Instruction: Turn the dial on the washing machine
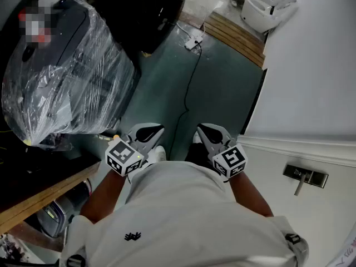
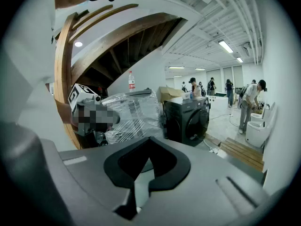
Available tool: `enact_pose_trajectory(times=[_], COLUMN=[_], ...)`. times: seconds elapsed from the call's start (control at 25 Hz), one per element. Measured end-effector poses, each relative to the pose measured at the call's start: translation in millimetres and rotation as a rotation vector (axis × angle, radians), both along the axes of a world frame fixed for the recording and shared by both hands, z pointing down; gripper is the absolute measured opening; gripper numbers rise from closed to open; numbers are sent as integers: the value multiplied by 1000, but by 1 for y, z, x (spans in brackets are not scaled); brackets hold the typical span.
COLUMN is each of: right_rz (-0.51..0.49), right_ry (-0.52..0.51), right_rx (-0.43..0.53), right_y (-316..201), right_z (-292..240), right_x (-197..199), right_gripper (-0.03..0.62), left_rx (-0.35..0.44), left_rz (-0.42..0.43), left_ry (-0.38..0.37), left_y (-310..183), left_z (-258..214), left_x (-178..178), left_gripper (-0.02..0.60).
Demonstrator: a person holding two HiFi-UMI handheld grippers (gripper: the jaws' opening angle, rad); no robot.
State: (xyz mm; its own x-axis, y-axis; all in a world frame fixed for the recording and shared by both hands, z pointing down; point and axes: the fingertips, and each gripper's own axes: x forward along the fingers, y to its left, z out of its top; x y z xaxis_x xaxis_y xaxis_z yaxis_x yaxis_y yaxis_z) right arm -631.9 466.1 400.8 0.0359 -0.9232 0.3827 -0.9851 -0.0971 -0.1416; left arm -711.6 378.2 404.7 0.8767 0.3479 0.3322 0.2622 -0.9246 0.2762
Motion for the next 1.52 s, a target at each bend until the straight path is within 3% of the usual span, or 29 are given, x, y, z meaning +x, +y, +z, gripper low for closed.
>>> enact_pose_trajectory(times=[0.28, 0.72, 1.04, 1.28, 1.52], right_rz=[1, -67, -22, -7, 14], right_ry=[-18, -12, -42, -36, -7], right_rx=[-4, 46, 43, 25, 6], right_y=[1, -2, 4, -20, -75], right_z=[9, 7, 23, 29, 24], right_x=[41, 203, 290, 347, 417], right_gripper=[0, 3, 17, 29, 29], left_rx=[1, 60, 51, 42, 3], left_rz=[14, -13, -10, -2, -7], left_ry=[18, 24, -7, 0, 10], left_y=[9, 19, 21, -3, -61], left_z=[-2, -25, -15, -11, 1], left_x=[56, 229, 313, 374, 443], left_gripper=[55, 55, 58, 58, 58])
